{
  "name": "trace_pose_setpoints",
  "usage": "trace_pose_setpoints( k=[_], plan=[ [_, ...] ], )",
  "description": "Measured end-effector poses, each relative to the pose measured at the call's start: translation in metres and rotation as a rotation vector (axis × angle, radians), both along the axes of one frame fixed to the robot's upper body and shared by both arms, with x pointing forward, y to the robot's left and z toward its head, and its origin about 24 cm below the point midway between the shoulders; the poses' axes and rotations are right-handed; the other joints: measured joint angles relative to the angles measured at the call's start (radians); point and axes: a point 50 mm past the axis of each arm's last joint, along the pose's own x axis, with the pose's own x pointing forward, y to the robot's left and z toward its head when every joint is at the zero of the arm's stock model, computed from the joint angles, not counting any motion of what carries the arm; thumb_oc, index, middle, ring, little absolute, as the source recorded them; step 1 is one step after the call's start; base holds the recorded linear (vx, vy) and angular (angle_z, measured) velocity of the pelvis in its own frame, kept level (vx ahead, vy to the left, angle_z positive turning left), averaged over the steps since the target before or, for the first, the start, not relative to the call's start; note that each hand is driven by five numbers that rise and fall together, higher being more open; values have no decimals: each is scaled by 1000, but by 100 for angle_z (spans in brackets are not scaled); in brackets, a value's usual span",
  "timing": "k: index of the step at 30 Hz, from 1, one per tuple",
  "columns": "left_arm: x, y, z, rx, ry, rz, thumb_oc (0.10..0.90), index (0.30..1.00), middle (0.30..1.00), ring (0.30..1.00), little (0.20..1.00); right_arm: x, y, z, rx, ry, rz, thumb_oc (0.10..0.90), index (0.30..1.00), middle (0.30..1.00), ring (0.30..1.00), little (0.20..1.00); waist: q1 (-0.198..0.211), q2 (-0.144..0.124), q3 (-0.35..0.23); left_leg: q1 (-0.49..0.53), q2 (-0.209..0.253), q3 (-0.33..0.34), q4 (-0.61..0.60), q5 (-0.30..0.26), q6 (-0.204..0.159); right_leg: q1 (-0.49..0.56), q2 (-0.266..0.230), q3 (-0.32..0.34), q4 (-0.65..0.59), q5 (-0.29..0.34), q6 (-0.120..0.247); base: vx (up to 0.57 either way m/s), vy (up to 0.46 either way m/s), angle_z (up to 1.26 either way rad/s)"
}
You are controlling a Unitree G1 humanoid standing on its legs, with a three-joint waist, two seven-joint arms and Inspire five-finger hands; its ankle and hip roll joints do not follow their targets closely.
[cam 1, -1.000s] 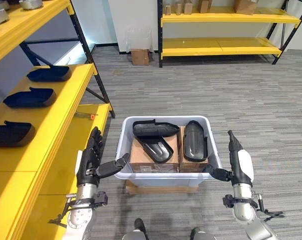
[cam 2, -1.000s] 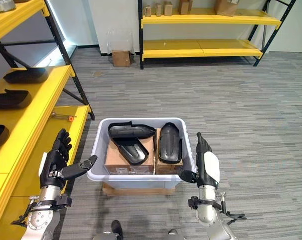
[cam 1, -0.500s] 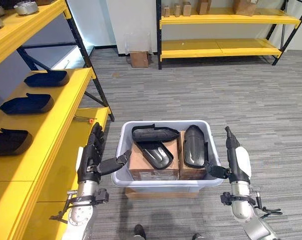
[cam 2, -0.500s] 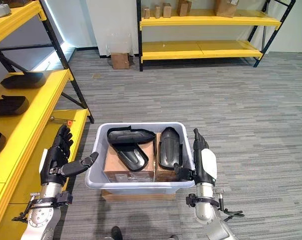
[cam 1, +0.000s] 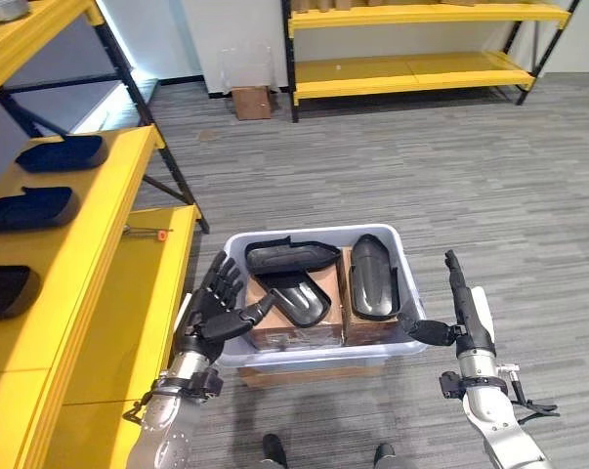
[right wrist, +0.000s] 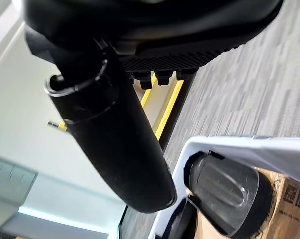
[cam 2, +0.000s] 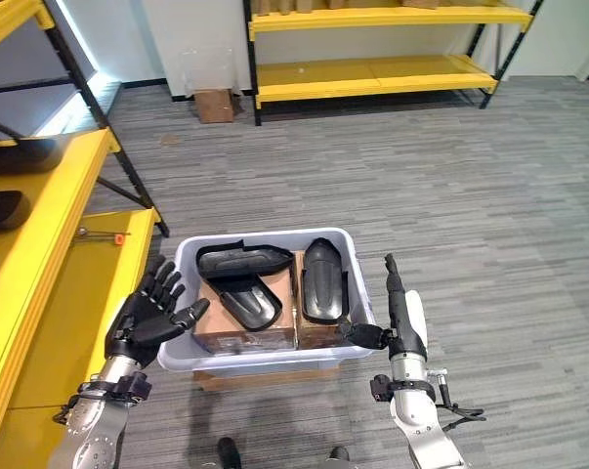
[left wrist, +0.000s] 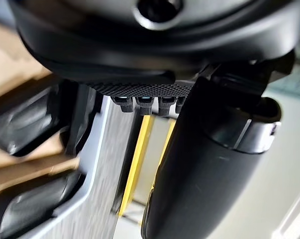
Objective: Move parts from the plastic box to the shelf.
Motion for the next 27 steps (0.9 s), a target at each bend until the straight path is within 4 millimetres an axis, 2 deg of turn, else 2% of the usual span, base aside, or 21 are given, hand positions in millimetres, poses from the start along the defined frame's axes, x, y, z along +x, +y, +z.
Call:
trace_pose_setpoints(
  k=[4, 18, 25, 27],
  plan=[
    [6, -2, 6, 1, -26, -10, 900, 1000, 1000, 1000, 1000, 0, 0, -1, -2, 9, 2, 900, 1000, 1000, 1000, 1000, 0, 1, 0, 7, 2, 2, 0, 0, 0, 7, 5, 0, -4, 1, -1, -5, 1, -1],
    [6, 0, 6, 2, -28, -1, 900, 1000, 1000, 1000, 1000, 0, 1, 0, -27, 12, 13, 900, 1000, 1000, 1000, 1000, 4, 0, -7, 23, 0, 8, -1, -1, 2, 19, 1, 6, -5, 13, -3, 9, 44, 0],
    [6, 1, 6, 26, -27, 6, 900, 1000, 1000, 1000, 1000, 2, 8, 14, -133, -61, 64, 900, 1000, 1000, 1000, 1000, 13, -15, -43, 21, -5, 2, 0, -2, 3, 19, 0, 7, -1, 13, -3, 37, 158, 2],
    [6, 0, 7, 59, -29, -3, 900, 1000, 1000, 1000, 1000, 2, 11, 18, -152, -89, 73, 900, 1000, 1000, 1000, 1000, 27, -19, -46, 20, -6, 0, 0, -6, 8, 17, -1, 5, 2, 13, -3, 35, 177, 3]
  ],
)
